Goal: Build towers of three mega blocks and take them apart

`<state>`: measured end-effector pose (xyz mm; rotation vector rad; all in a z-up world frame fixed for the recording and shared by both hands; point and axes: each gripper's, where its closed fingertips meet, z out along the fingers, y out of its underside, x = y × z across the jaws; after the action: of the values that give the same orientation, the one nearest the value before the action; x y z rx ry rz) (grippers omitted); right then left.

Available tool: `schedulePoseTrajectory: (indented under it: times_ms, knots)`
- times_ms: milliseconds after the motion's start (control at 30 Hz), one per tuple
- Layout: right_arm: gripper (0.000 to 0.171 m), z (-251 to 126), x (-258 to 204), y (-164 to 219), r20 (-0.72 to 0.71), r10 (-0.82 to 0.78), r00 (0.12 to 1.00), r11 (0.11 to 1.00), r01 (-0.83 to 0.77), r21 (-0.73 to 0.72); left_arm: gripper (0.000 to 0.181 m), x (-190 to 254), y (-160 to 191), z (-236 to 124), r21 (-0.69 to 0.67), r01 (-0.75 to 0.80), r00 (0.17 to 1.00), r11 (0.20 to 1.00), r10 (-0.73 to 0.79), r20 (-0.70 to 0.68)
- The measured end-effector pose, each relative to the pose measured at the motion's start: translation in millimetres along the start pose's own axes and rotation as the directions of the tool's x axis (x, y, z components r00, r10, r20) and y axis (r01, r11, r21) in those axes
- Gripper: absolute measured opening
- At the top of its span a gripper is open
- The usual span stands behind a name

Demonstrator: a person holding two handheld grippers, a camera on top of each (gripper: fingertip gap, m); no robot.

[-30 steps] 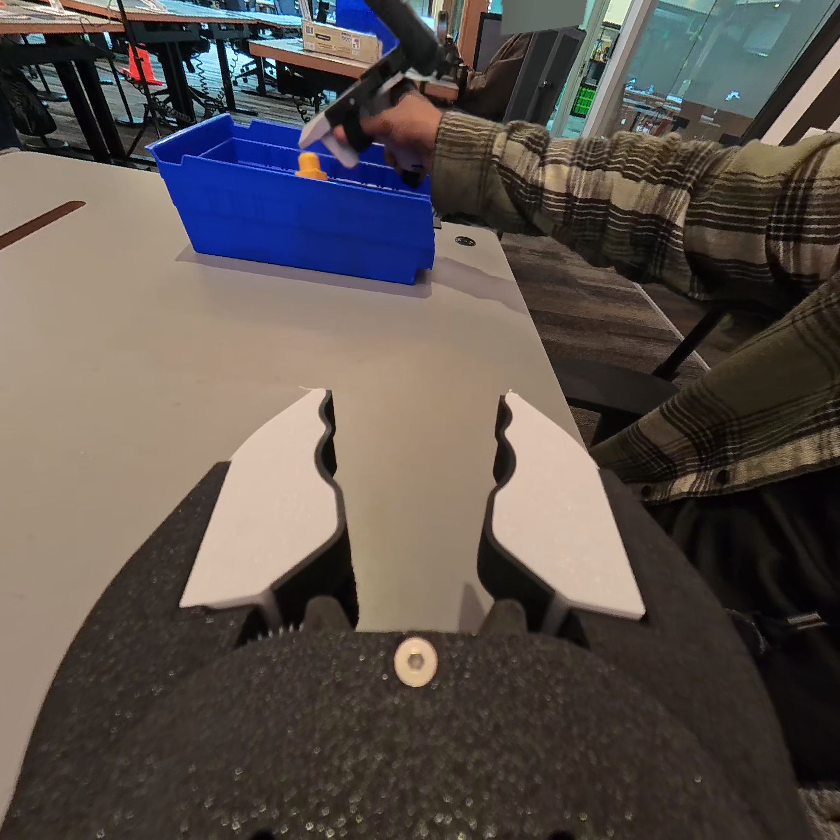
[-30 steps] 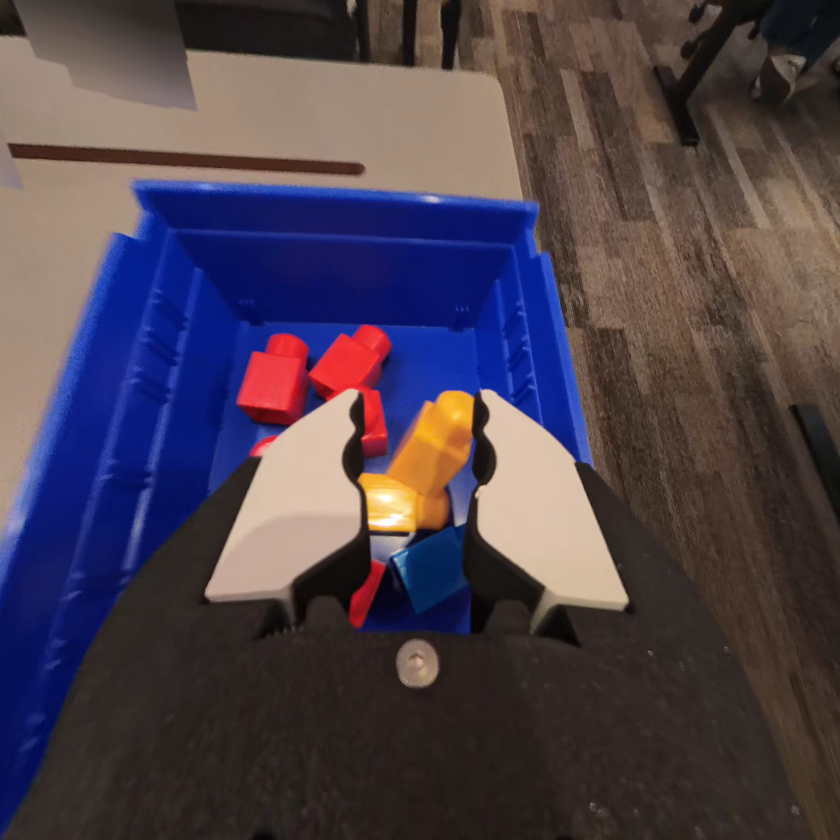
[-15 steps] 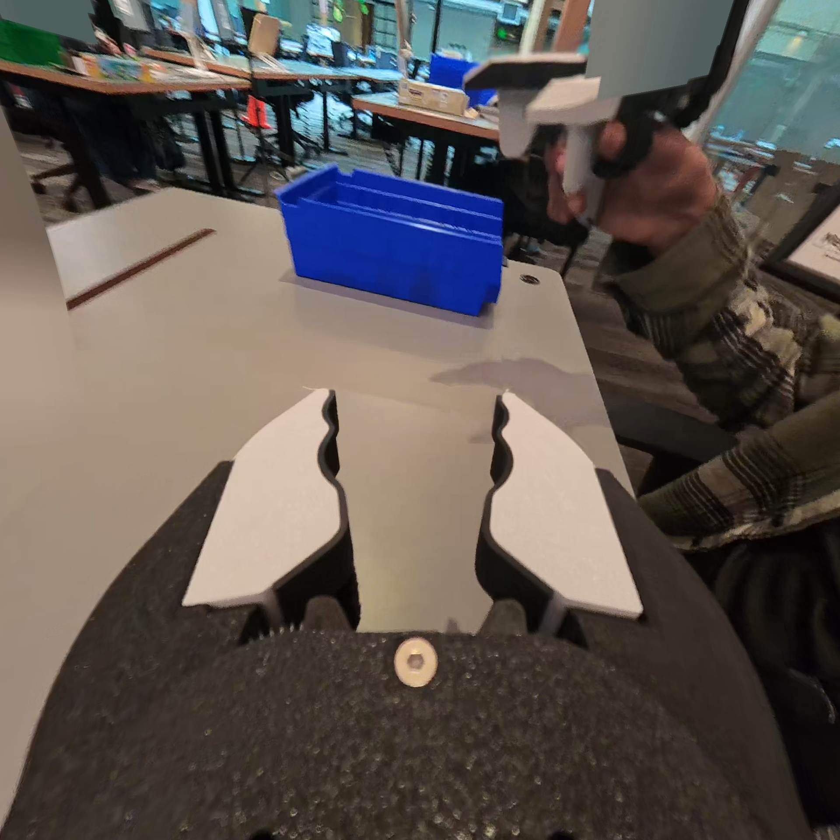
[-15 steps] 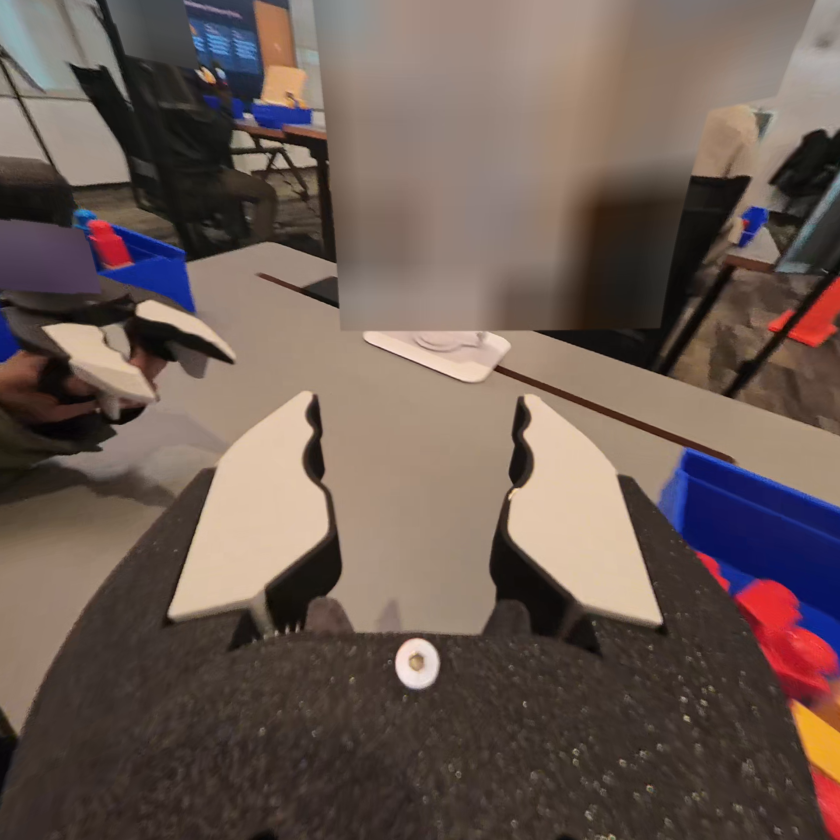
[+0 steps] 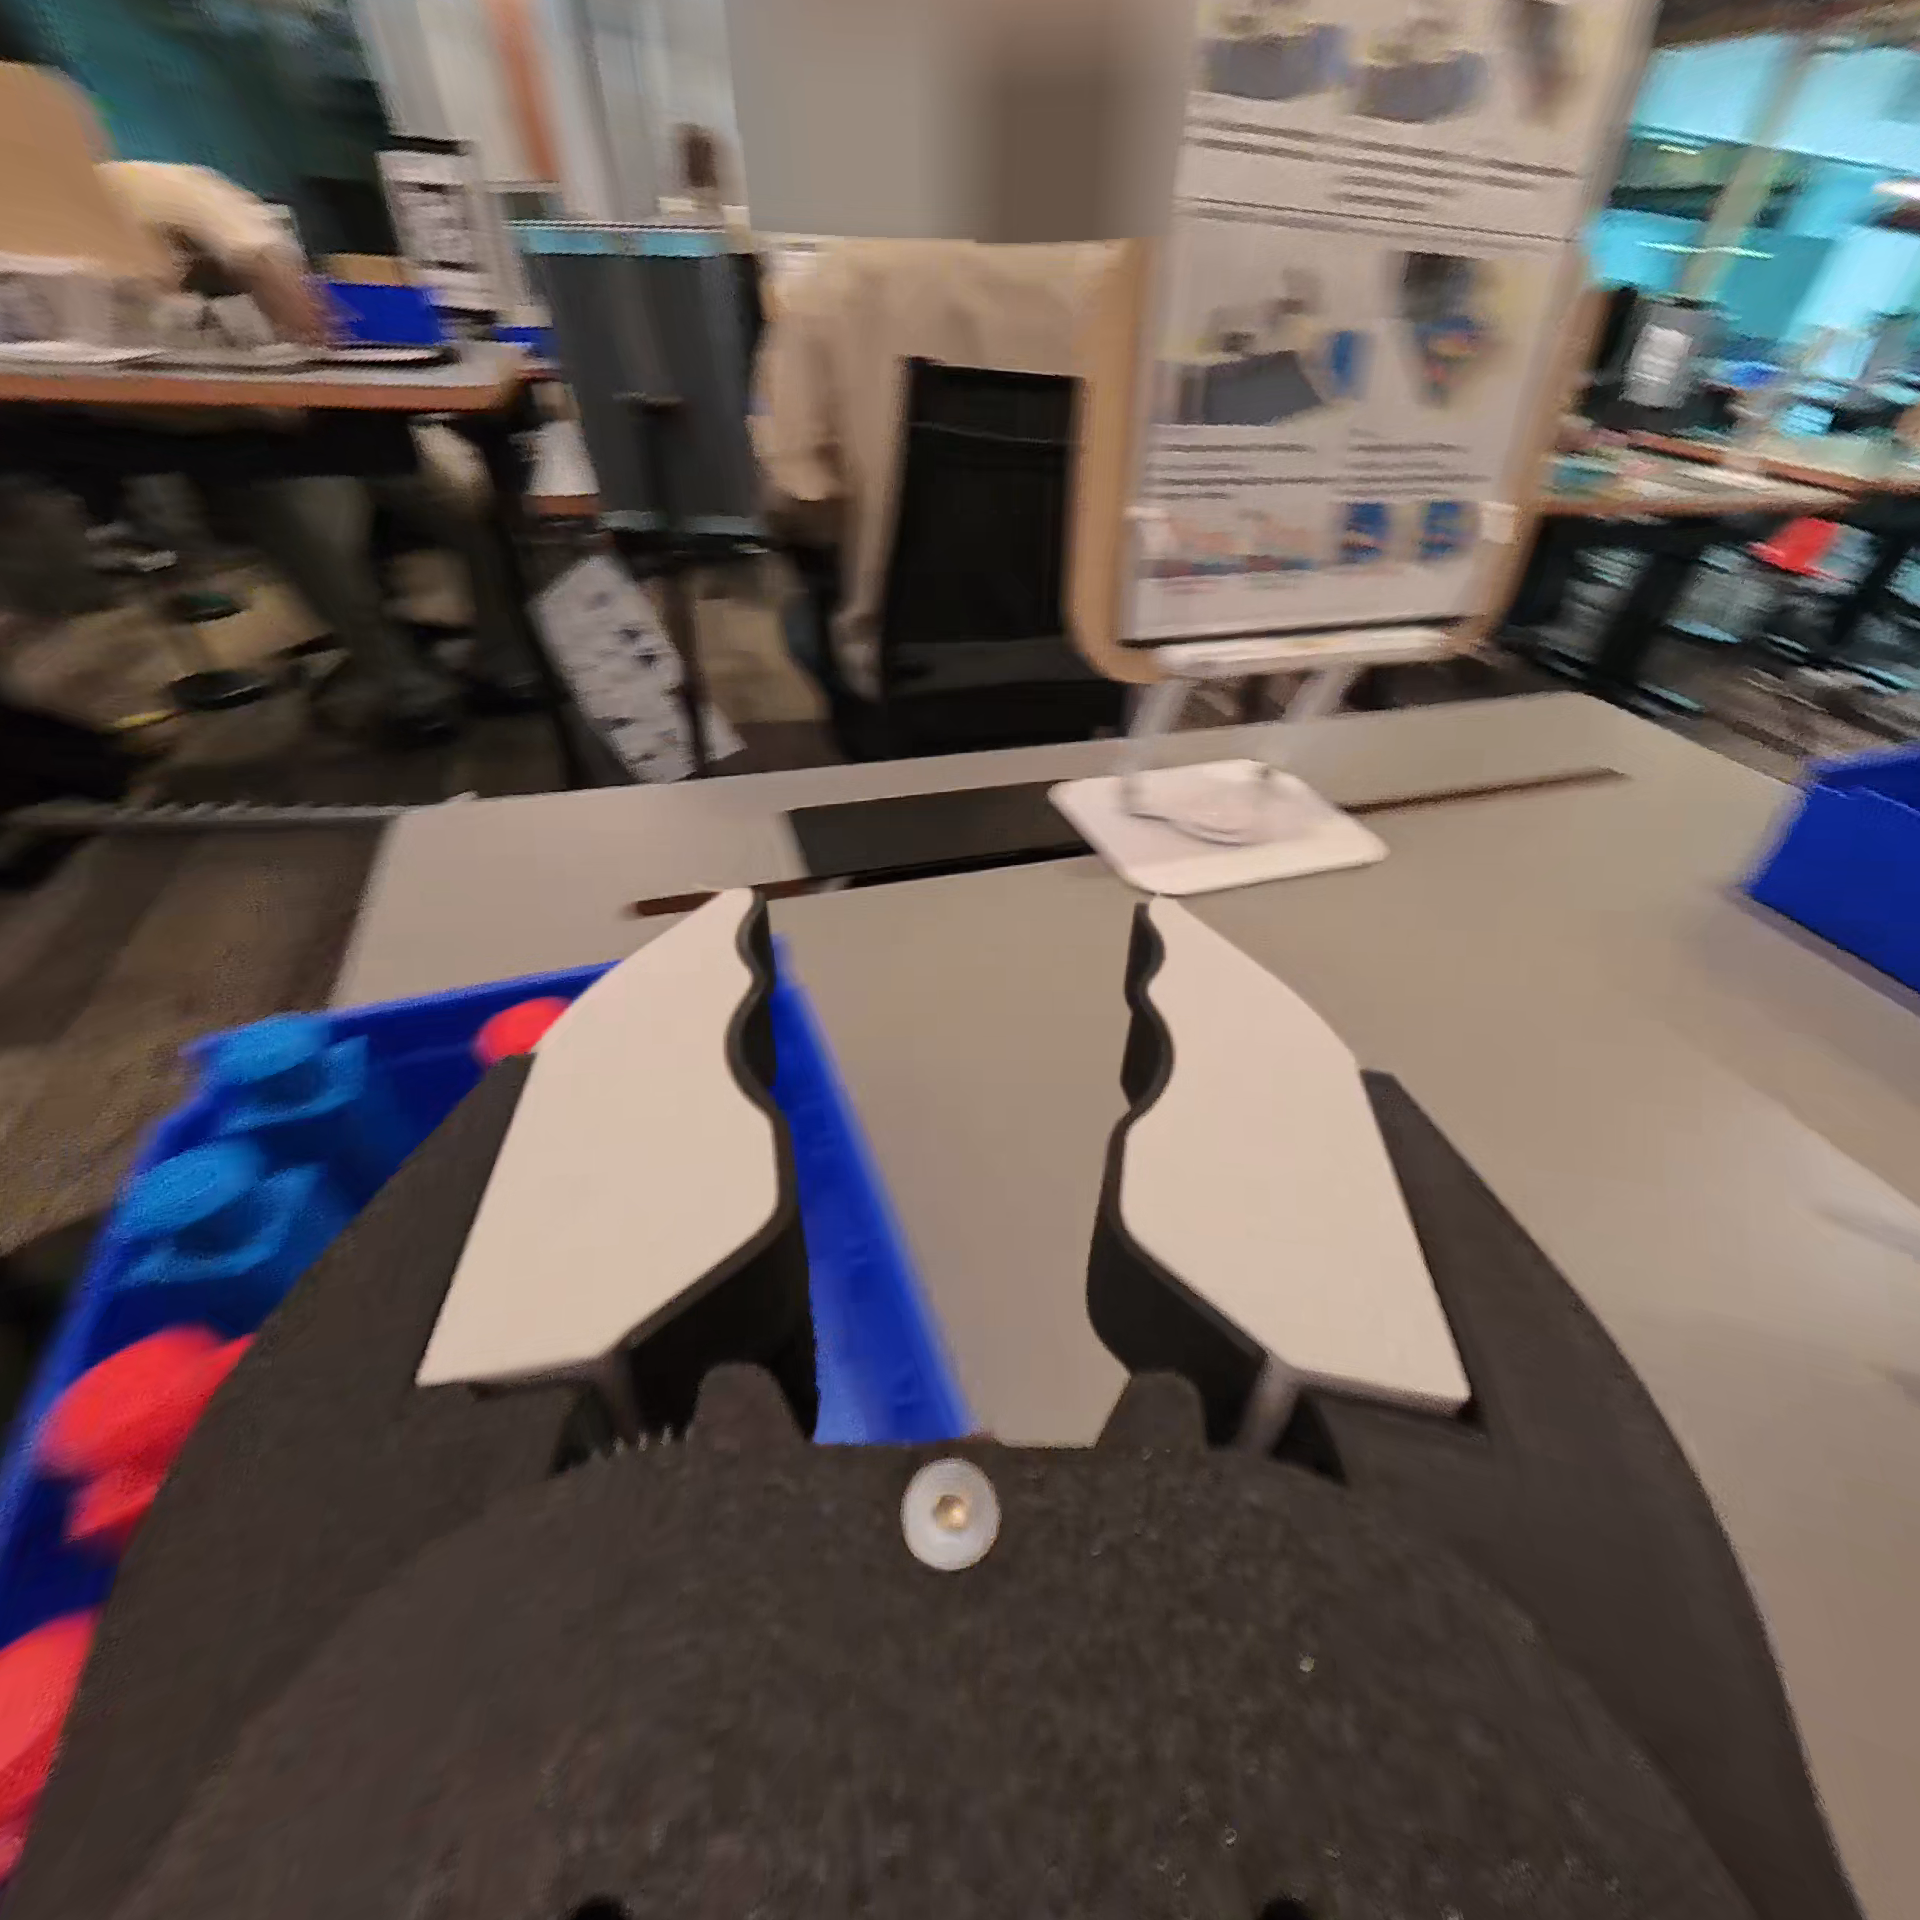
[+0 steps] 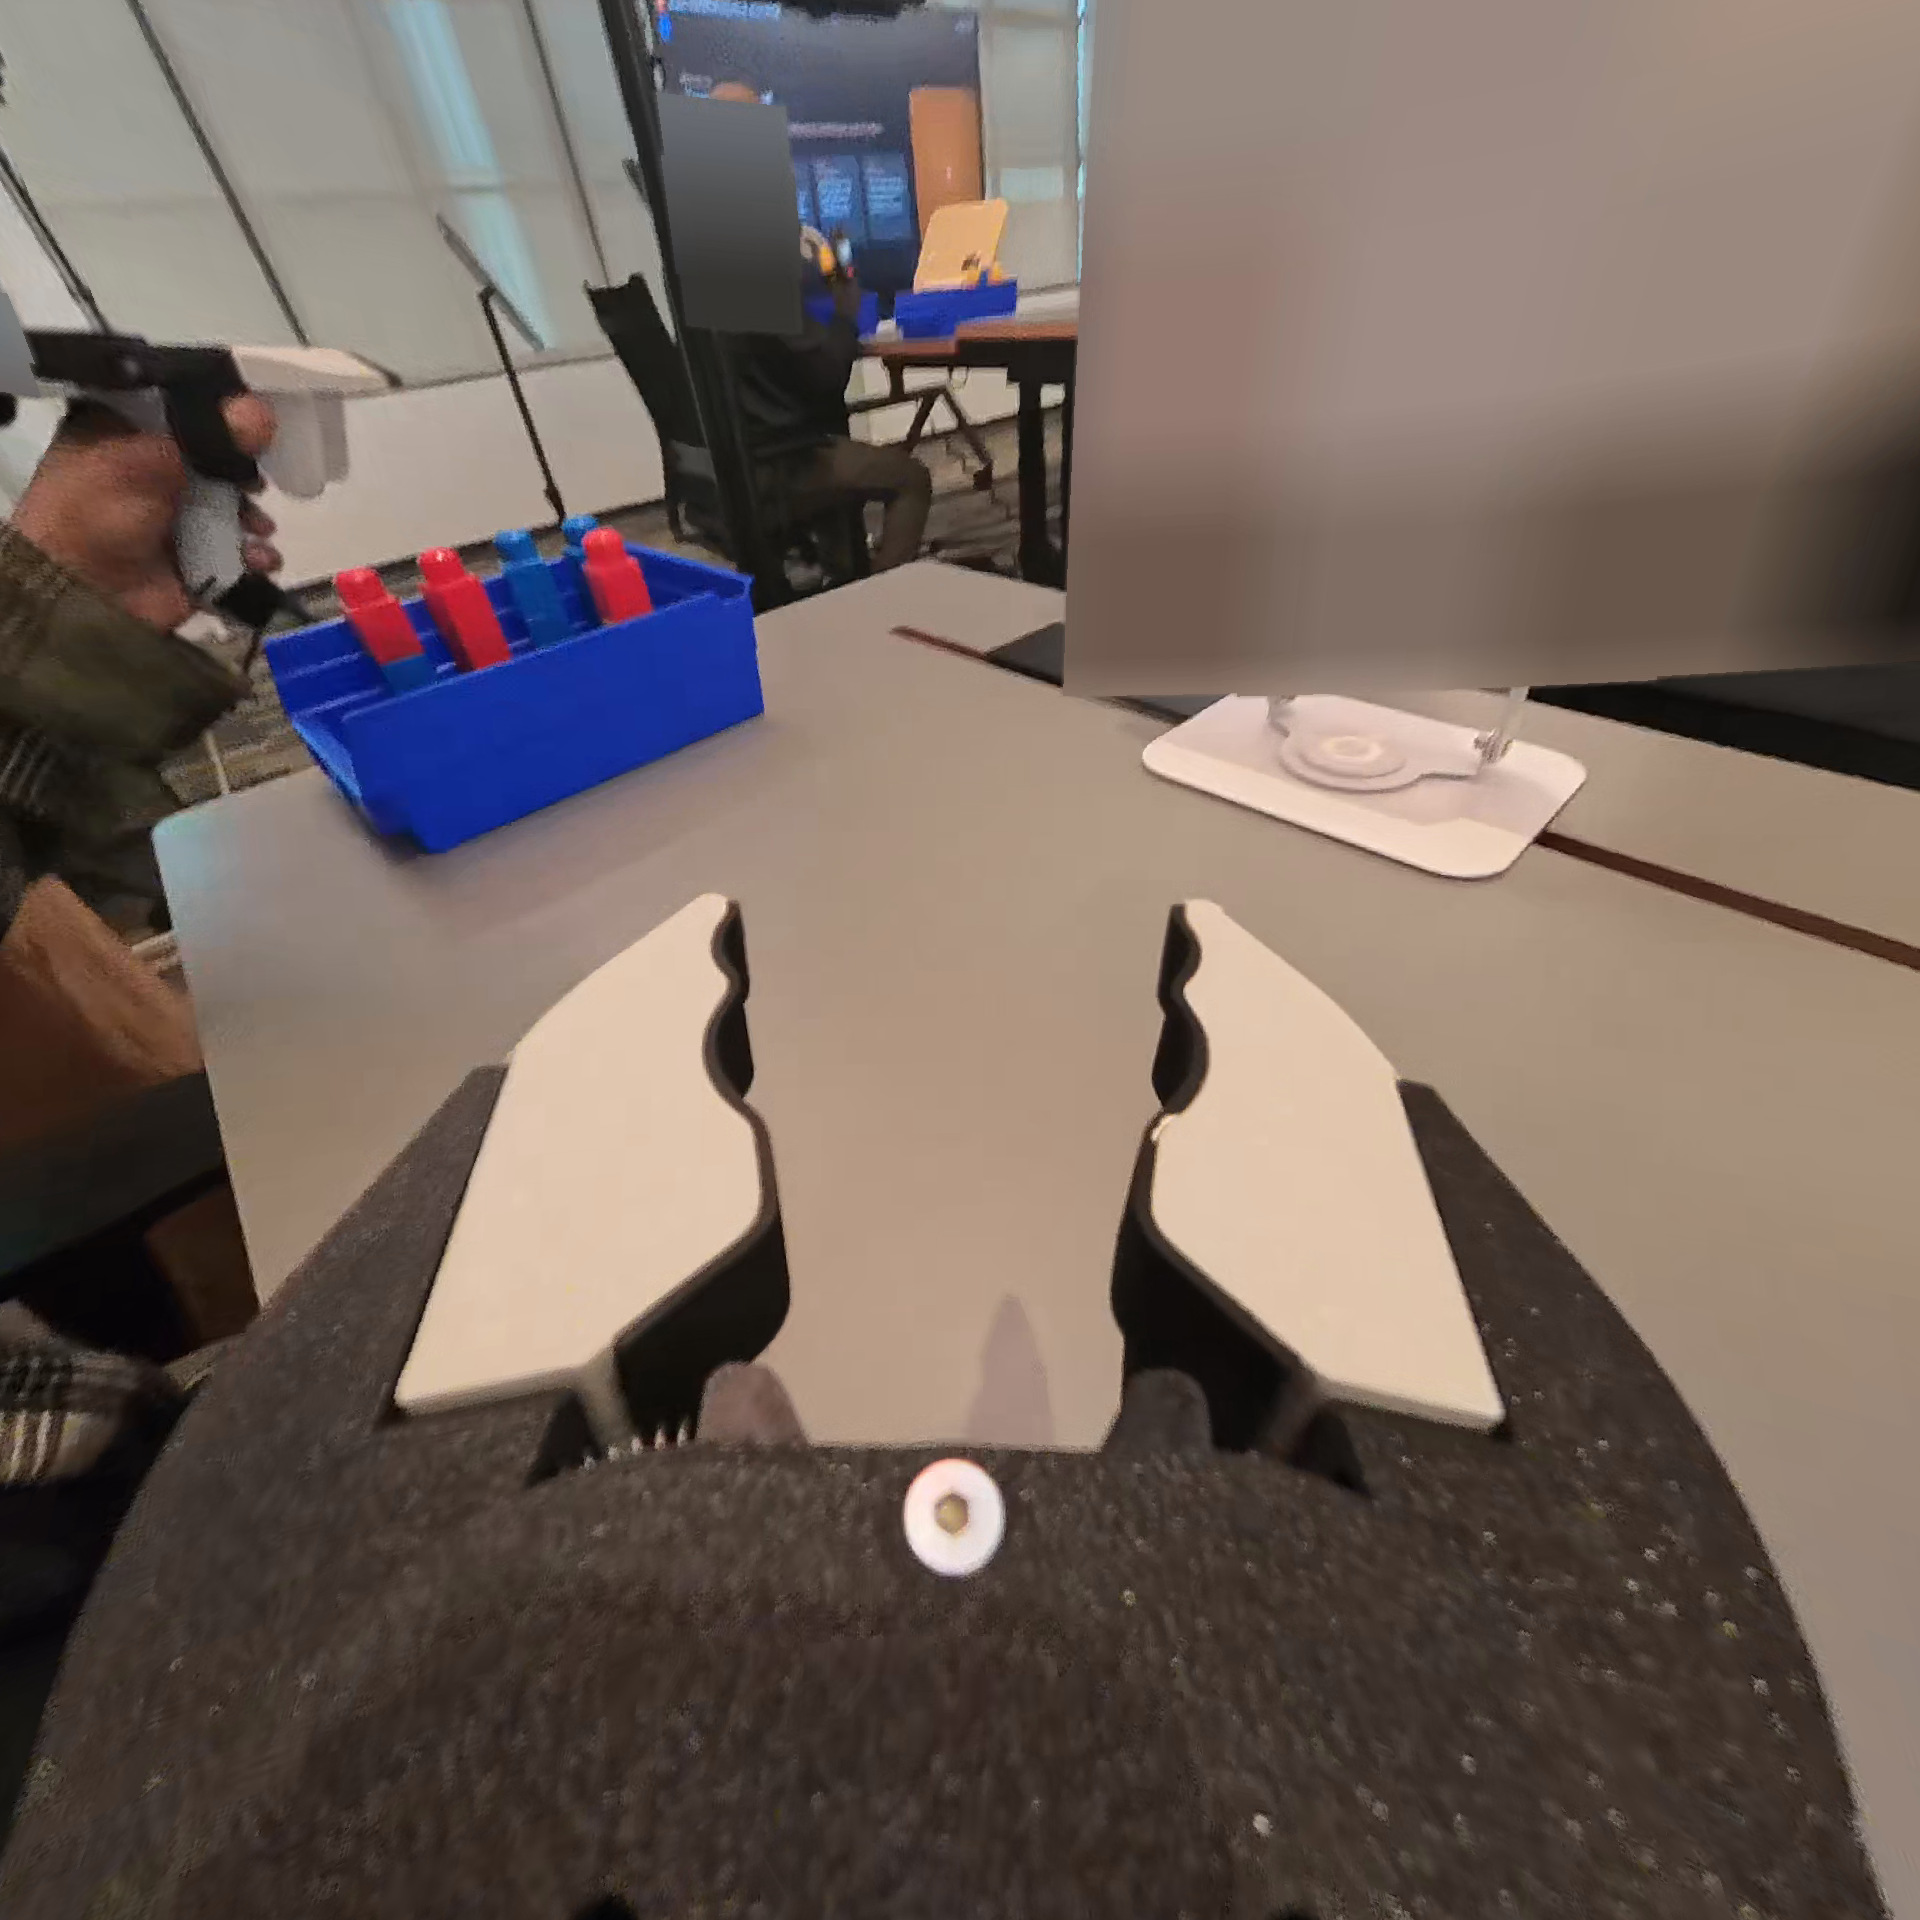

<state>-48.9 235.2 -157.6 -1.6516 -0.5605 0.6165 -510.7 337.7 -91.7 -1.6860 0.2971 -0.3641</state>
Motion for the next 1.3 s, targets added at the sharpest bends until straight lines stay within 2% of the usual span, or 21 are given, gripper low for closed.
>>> schedulePoseTrajectory:
  times_ms: [67,167,400,567,700,1100,1300]
  knots:
    - [0.076,0.9,0.6,-2.6,-0.017,-0.011,1.000,1.000,0.011,0.006,0.066,-46.6,11.2,-6.0,0.001,0.067,0.992,0.998,-0.066,0.103]
    - [0.073,2.7,-11.7,-11.0,0.025,-0.017,1.000,0.999,0.016,0.046,0.067,-80.9,46.7,4.8,-0.057,0.156,0.975,0.986,-0.144,0.166]
    - [0.073,6.9,-25.8,-7.0,0.066,-0.037,0.997,0.998,0.034,0.046,0.064,-104.4,123.4,43.8,-0.248,0.205,0.954,0.947,-0.136,0.268]
    - [0.072,10.6,-29.2,-2.9,0.085,-0.046,0.995,0.998,0.043,0.035,0.067,-112.8,152.1,62.0,-0.390,0.163,0.950,0.906,-0.037,0.312]
    - [0.072,14.7,-29.2,4.6,0.096,-0.045,0.994,0.999,0.044,0.011,0.070,-123.1,164.4,71.5,-0.463,0.139,0.938,0.876,0.034,0.346]
    - [0.071,20.7,-27.2,17.2,0.136,-0.015,0.991,1.000,0.018,-0.020,0.077,-139.4,195.6,89.2,-0.507,0.237,0.921,0.829,-0.025,0.389]
    - [0.071,22.7,-27.9,21.0,0.151,-0.011,0.988,0.999,0.016,-0.030,0.076,-145.5,199.7,95.1,-0.527,0.240,0.921,0.816,-0.021,0.388]
